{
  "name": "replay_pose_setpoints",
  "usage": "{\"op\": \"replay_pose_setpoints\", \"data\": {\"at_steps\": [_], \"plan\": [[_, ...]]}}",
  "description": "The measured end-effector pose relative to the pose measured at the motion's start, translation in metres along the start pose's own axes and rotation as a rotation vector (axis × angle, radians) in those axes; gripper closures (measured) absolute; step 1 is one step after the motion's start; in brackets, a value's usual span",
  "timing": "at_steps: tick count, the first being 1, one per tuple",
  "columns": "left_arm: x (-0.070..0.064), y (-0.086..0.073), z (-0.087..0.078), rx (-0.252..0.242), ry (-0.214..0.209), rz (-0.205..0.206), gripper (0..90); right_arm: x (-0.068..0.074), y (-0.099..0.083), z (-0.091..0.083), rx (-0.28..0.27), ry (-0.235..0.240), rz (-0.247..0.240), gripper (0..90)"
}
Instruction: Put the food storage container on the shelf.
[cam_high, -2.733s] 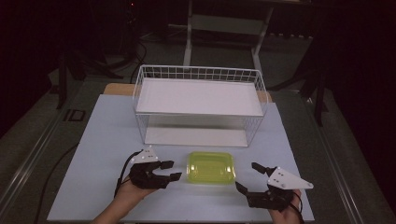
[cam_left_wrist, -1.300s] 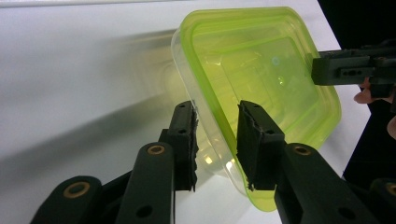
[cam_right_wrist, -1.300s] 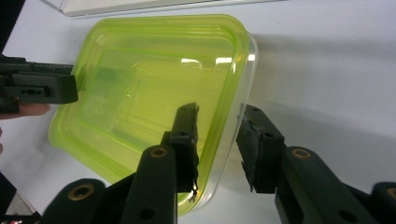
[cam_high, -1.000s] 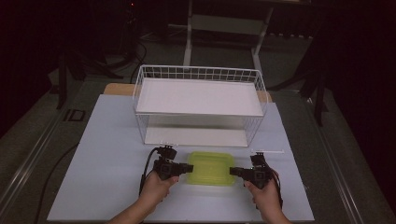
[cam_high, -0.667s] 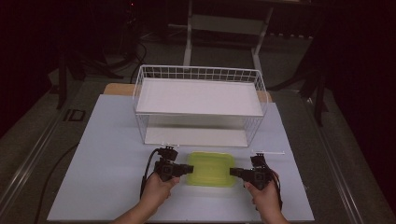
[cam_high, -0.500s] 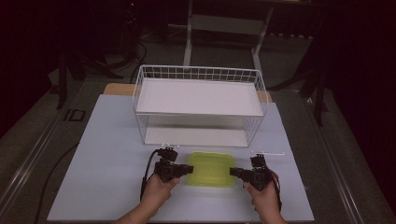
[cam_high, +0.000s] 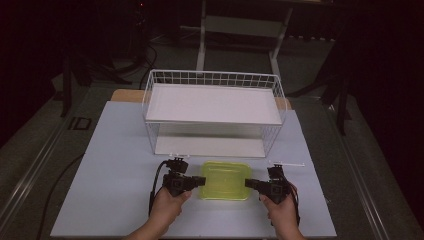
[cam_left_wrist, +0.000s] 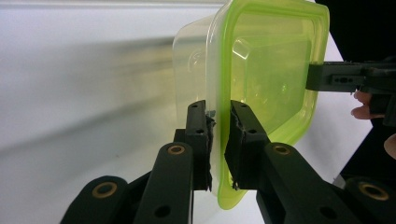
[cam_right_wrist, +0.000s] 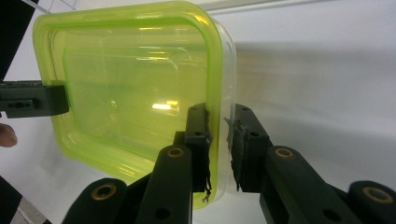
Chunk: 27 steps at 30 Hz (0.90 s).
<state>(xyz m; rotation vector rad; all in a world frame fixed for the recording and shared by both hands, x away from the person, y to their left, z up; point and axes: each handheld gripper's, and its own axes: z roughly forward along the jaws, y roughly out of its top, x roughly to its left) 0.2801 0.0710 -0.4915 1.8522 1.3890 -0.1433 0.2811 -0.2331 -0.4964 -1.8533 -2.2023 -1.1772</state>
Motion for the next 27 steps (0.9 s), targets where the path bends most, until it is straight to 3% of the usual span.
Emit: {"op": "replay_pose_setpoints", "data": {"at_steps": [6,15,27], "plan": [[0.006,0.011,-0.011,-0.053,-0.005,-0.017,80.7,0.012,0.013,-0.002,-0.041,0.012,-0.023,78.4],[0.014,0.035,-0.030,-0.153,-0.015,-0.022,80.8,0.032,0.047,-0.004,-0.110,0.014,-0.056,78.5],[0.038,0.054,-0.028,-0.225,-0.020,-0.027,80.6,0.046,0.080,0.008,-0.152,-0.012,-0.101,78.4]]}}
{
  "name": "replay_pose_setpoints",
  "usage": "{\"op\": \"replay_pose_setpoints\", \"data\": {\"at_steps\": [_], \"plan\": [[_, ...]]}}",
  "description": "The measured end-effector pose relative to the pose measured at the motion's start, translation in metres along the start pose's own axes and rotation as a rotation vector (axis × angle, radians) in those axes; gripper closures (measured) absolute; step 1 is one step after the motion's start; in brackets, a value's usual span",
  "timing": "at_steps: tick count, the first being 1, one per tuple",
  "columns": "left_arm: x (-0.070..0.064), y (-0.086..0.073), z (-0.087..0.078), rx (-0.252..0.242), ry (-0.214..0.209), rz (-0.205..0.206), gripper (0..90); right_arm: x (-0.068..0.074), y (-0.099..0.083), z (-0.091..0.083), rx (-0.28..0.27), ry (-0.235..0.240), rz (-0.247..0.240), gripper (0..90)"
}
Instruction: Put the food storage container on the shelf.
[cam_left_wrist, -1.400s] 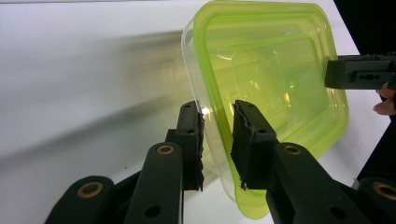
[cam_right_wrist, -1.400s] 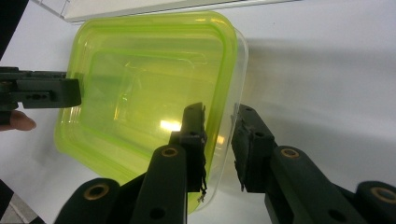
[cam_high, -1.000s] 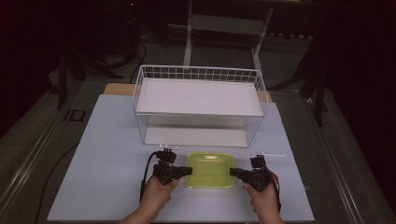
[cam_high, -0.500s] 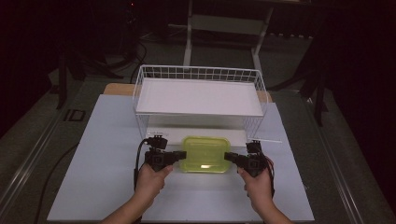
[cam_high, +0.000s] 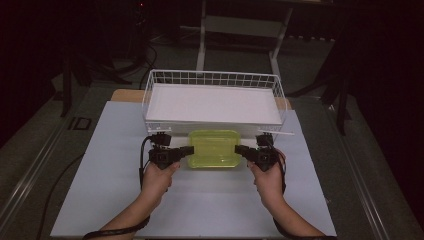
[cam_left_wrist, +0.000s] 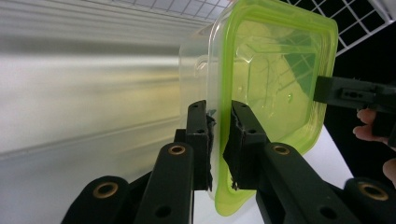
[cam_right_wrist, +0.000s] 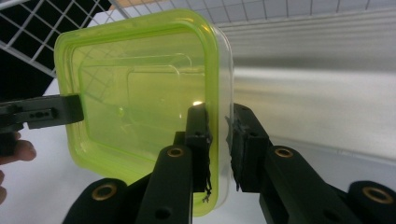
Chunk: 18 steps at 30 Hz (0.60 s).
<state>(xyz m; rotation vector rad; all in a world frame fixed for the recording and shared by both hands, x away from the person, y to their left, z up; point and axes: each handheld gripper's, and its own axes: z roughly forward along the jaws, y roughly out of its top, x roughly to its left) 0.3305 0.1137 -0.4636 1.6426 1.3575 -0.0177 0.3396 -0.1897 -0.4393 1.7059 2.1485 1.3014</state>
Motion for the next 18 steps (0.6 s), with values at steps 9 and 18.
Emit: {"op": "replay_pose_setpoints", "data": {"at_steps": [9,18], "plan": [[0.022,-0.002,0.022,-0.038,-0.002,0.016,80.6,-0.008,-0.002,0.026,-0.027,-0.042,-0.006,78.3],[0.035,0.002,0.041,-0.003,0.032,-0.005,80.3,-0.019,-0.004,0.049,-0.012,-0.078,0.028,78.1]]}}
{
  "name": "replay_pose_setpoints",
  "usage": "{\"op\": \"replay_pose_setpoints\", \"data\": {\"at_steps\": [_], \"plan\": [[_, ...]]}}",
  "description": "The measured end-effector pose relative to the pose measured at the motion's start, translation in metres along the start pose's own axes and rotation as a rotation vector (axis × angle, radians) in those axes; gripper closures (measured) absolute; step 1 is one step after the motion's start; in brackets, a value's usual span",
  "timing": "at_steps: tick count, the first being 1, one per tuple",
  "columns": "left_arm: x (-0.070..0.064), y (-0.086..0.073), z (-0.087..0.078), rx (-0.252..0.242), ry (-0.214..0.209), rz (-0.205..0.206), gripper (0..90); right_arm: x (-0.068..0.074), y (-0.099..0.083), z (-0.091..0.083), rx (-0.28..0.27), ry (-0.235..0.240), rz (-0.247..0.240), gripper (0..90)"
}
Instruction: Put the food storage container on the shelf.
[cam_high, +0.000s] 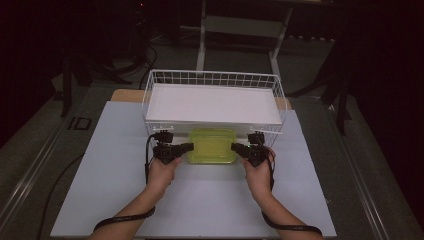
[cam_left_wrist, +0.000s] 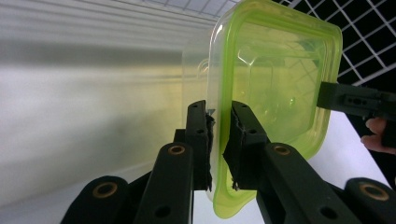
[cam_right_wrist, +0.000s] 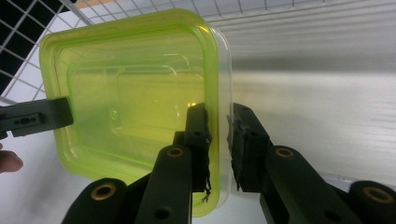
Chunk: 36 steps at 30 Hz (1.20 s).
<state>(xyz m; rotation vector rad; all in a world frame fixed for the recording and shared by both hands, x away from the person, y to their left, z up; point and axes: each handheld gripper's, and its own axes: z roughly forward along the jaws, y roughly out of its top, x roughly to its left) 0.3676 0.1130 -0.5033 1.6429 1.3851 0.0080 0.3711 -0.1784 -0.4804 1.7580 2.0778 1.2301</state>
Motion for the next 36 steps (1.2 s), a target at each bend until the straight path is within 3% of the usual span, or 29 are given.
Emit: {"op": "replay_pose_setpoints", "data": {"at_steps": [4,5,7,9,12,14,15,16,20,23,28,30,32,36], "plan": [[0.003,0.003,0.002,0.012,-0.001,0.010,80.1,-0.002,-0.001,0.006,0.016,-0.008,0.044,77.7],[0.003,0.003,0.003,0.010,-0.004,-0.010,80.1,-0.002,-0.001,0.006,0.021,-0.013,0.047,77.6],[0.004,0.004,0.005,0.012,-0.006,0.012,79.6,-0.002,0.000,0.007,0.030,-0.004,0.026,76.1],[0.004,0.004,0.008,-0.005,0.000,0.038,77.5,0.000,-0.002,0.008,0.036,-0.031,0.001,73.1],[0.003,0.003,0.011,-0.020,0.017,0.043,74.2,0.001,-0.002,0.009,0.027,-0.042,-0.003,71.3],[0.003,0.001,0.013,-0.029,0.020,0.025,71.5,0.000,-0.002,0.012,0.011,-0.044,0.014,70.1],[0.003,0.000,0.014,-0.034,0.027,0.033,70.5,-0.004,-0.002,0.014,-0.026,-0.049,-0.045,69.9],[0.003,0.000,0.015,-0.035,0.026,0.036,69.4,-0.003,-0.001,0.015,-0.022,-0.040,-0.033,69.3],[0.004,0.000,0.016,-0.037,0.026,0.044,61.4,-0.004,-0.001,0.020,-0.052,-0.076,-0.079,64.8],[0.002,-0.001,0.016,-0.044,0.032,0.064,58.5,-0.002,-0.002,0.020,-0.068,-0.060,-0.083,55.1],[0.002,-0.004,0.014,-0.055,0.026,0.074,47.9,0.003,-0.003,0.012,-0.103,-0.079,-0.156,49.1],[0.003,-0.006,0.011,-0.067,0.012,0.063,40.4,0.004,-0.004,0.008,-0.106,-0.075,-0.163,48.2],[0.001,-0.008,0.008,-0.081,-0.006,0.062,38.9,0.006,-0.006,0.004,-0.113,-0.072,-0.168,48.2],[-0.006,-0.014,-0.001,-0.076,-0.020,0.107,32.8,0.009,-0.009,-0.004,-0.113,-0.045,-0.168,49.1]]}}
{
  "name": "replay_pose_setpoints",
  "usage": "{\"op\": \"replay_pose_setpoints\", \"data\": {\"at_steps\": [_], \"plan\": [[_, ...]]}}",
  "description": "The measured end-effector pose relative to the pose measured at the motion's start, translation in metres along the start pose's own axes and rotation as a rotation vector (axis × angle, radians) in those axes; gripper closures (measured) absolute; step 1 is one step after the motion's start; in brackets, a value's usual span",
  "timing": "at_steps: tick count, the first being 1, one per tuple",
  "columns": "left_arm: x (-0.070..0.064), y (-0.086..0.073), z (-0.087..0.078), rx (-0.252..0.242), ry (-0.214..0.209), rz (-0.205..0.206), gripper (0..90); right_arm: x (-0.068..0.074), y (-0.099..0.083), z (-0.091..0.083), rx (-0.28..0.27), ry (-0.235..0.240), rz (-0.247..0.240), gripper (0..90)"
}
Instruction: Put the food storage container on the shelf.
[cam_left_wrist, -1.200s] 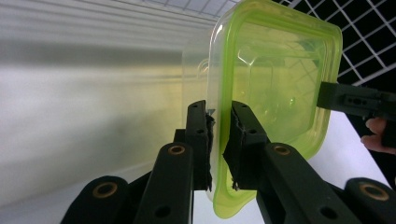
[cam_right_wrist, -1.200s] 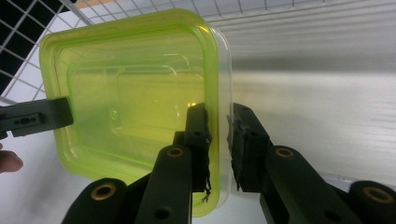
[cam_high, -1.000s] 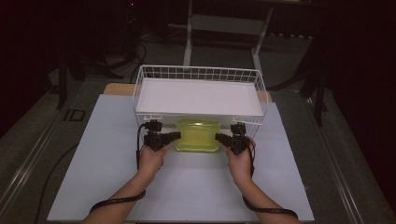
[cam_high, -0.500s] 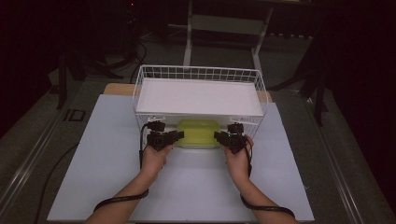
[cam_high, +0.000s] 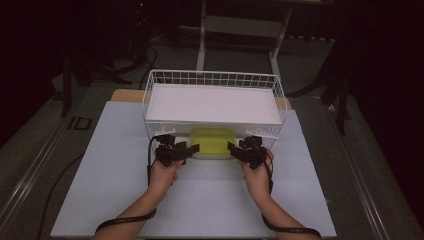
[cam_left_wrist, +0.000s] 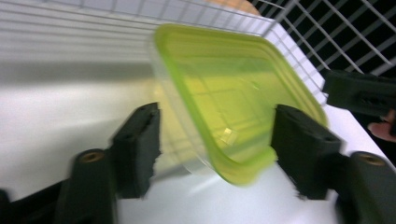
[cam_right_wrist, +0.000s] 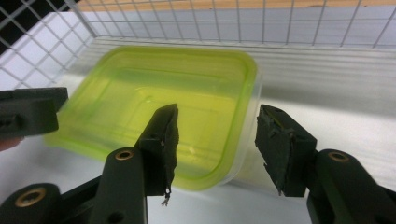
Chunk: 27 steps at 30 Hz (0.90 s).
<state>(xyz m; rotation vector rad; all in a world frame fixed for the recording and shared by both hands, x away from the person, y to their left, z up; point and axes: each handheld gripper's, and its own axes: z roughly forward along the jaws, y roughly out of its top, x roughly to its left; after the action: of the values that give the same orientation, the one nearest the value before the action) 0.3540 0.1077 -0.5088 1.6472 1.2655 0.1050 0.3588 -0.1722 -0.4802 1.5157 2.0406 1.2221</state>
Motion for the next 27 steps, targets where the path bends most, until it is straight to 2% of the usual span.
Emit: {"op": "replay_pose_setpoints", "data": {"at_steps": [5,10,14,17,18,20,23,25,27], "plan": [[-0.010,-0.004,-0.015,-0.027,-0.043,0.075,26.5,0.009,-0.004,-0.009,0.003,0.020,-0.014,49.5],[-0.016,-0.007,-0.029,-0.051,-0.077,0.087,21.6,0.021,-0.011,-0.017,0.009,0.055,-0.039,50.9],[-0.019,-0.012,-0.038,-0.062,-0.090,0.122,18.1,0.029,-0.017,-0.019,0.025,0.070,-0.054,52.8],[-0.020,-0.018,-0.045,-0.072,-0.096,0.136,15.1,0.032,-0.021,-0.019,0.035,0.091,-0.054,57.2],[-0.020,-0.021,-0.048,-0.090,-0.100,0.135,14.0,0.032,-0.022,-0.019,0.035,0.104,-0.061,58.7],[-0.022,-0.024,-0.053,-0.088,-0.101,0.143,8.7,0.033,-0.024,-0.019,0.034,0.111,-0.081,61.5],[-0.025,-0.030,-0.061,-0.095,-0.113,0.172,7.4,0.035,-0.026,-0.018,0.041,0.110,-0.085,68.1],[-0.027,-0.035,-0.063,-0.087,-0.107,0.194,7.4,0.037,-0.027,-0.016,0.062,0.114,-0.087,74.5],[-0.027,-0.040,-0.065,-0.082,-0.108,0.200,7.3,0.040,-0.028,-0.013,0.094,0.131,-0.114,82.0]]}}
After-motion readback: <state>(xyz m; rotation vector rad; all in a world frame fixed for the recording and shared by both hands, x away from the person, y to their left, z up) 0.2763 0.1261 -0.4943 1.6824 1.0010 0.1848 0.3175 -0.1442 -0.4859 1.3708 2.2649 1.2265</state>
